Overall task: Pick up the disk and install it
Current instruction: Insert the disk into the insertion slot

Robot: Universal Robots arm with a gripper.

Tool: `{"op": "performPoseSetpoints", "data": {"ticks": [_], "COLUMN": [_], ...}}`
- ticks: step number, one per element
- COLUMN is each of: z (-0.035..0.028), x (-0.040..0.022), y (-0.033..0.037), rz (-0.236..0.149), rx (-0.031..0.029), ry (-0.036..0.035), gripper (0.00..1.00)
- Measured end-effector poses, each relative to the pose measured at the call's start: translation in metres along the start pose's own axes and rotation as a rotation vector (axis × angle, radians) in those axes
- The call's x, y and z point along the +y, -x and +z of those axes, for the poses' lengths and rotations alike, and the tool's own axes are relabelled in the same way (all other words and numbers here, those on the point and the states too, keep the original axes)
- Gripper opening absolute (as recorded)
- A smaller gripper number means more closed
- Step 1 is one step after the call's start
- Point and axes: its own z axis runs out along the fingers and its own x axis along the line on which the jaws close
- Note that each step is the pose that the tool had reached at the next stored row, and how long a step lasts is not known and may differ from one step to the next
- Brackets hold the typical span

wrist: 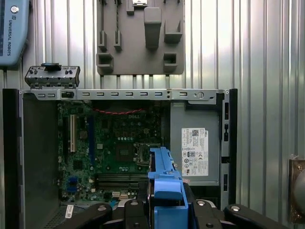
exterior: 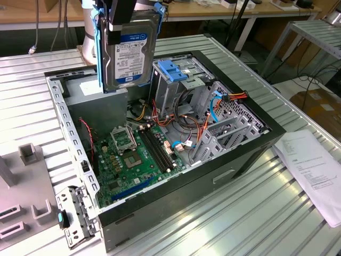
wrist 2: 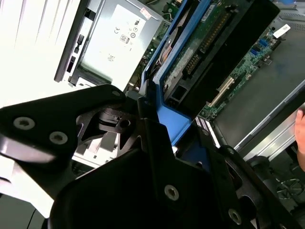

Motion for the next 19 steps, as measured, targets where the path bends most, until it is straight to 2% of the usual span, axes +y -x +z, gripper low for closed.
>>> {"op": "performPoseSetpoints", "data": {"ticks": [7, 9, 19], "z": [0.0006, 0.001, 0.0025], "x": [-0.0003, -0.0003, -0.0006], "y": [-0.015, -0.0207, -0.0368], "rz": [0.001, 0.003, 0.015], "rx": [0.0017, 0.0042, 0.0151], "ry": [0.0001, 0.0, 0.0001], "gripper": [0.37, 0.37, 0.37]}}
